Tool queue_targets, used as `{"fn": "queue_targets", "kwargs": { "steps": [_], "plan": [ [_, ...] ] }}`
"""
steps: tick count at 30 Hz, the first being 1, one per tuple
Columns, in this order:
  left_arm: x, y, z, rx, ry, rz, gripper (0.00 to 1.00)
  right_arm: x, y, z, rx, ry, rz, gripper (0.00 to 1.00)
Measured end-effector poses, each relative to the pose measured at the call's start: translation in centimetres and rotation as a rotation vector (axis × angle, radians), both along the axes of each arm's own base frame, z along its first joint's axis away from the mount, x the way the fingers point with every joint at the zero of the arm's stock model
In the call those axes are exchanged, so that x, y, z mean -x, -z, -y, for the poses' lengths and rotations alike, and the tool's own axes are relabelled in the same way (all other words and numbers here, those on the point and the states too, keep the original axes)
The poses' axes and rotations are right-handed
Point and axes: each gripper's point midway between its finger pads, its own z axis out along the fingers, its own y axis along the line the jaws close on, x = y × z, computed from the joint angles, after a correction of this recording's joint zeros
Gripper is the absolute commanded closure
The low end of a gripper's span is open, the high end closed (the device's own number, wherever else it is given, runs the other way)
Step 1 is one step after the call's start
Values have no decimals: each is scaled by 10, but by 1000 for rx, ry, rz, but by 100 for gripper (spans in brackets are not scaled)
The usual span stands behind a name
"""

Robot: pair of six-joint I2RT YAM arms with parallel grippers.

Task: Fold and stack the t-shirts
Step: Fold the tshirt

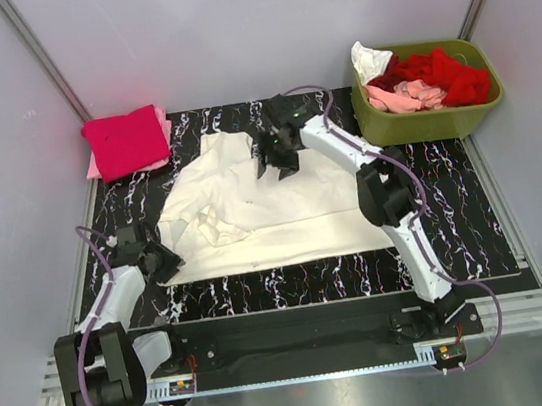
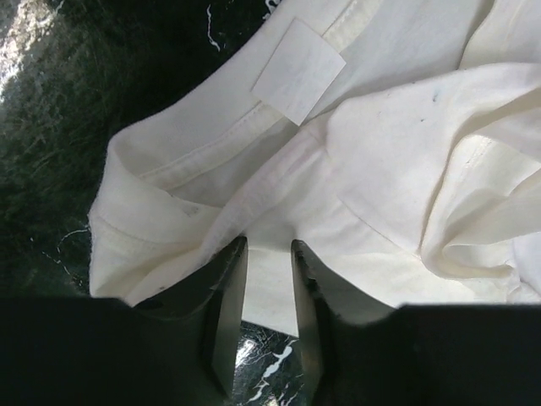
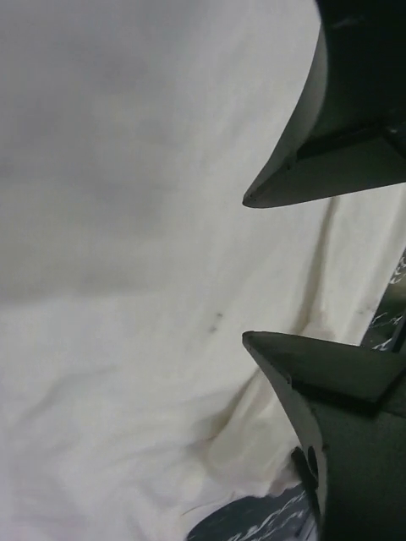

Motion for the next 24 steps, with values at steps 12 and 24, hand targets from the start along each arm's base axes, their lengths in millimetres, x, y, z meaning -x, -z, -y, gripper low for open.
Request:
{"fn": "queue_targets", "kwargs": {
  "steps": [12, 24],
  "plan": [
    [-17, -59, -8, -52, 14, 101, 56, 181, -34, -126, 7, -495, 135, 33],
    [-11, -142, -13, -172, 140, 263, 49, 152, 4, -135, 114, -526, 159, 35]
  ]
}}
